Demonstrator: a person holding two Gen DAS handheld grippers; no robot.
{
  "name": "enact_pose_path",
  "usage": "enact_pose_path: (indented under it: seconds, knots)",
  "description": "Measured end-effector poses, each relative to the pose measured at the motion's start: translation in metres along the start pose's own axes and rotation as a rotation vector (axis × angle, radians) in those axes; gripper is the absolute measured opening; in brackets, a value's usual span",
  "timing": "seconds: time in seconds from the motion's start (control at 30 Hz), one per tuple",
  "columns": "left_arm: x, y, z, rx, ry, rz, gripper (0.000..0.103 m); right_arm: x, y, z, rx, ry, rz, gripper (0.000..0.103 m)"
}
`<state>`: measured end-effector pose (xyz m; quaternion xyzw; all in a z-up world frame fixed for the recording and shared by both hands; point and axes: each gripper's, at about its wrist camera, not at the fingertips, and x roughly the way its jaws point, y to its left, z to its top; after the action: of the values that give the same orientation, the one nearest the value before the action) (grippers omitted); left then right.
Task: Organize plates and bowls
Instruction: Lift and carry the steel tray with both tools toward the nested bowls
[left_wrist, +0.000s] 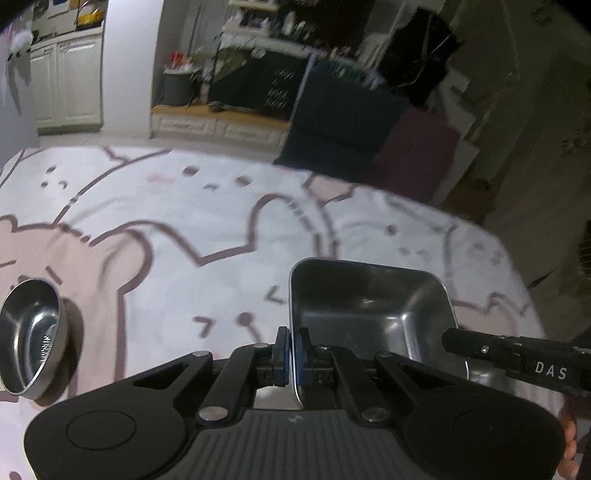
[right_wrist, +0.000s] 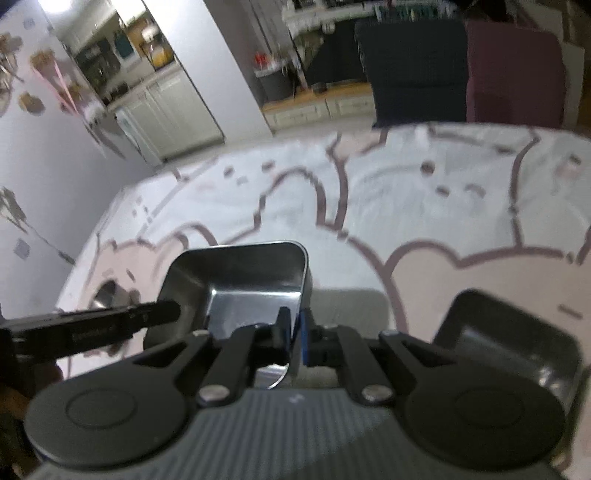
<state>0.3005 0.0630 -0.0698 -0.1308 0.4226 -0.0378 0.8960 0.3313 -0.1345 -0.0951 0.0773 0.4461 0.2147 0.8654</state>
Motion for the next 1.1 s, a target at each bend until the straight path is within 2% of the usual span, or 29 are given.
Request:
enact_pose_path:
  seconds: [0.17, 0.33, 0.53, 0.73, 0.93, 1.1]
  knots:
    - [-0.020, -0.035, -0.016, 0.034, -0.019, -0.061, 0.004, -0.051, -0.015, -0.011, 0.006, -0.070, 0.001, 0.007]
    - [-0.027, -0.072, -0.041, 0.080, 0.008, -0.101, 0.004, -0.091, -0.033, -0.033, -0.001, -0.092, -0.042, 0.007]
    - [-0.021, -0.108, -0.078, 0.108, 0.097, -0.158, 0.006, -0.124, -0.066, -0.071, 0.019, -0.065, -0.106, 0.007]
    - [-0.006, -0.137, -0.112, 0.178, 0.184, -0.171, 0.007, -0.143, -0.092, -0.107, 0.036, -0.004, -0.166, 0.007]
    - [0.012, -0.159, -0.139, 0.214, 0.251, -0.168, 0.007, -0.143, -0.110, -0.130, 0.024, 0.077, -0.223, 0.007]
    - [0.024, -0.169, -0.148, 0.222, 0.285, -0.164, 0.008, -0.135, -0.125, -0.143, 0.030, 0.123, -0.266, 0.007]
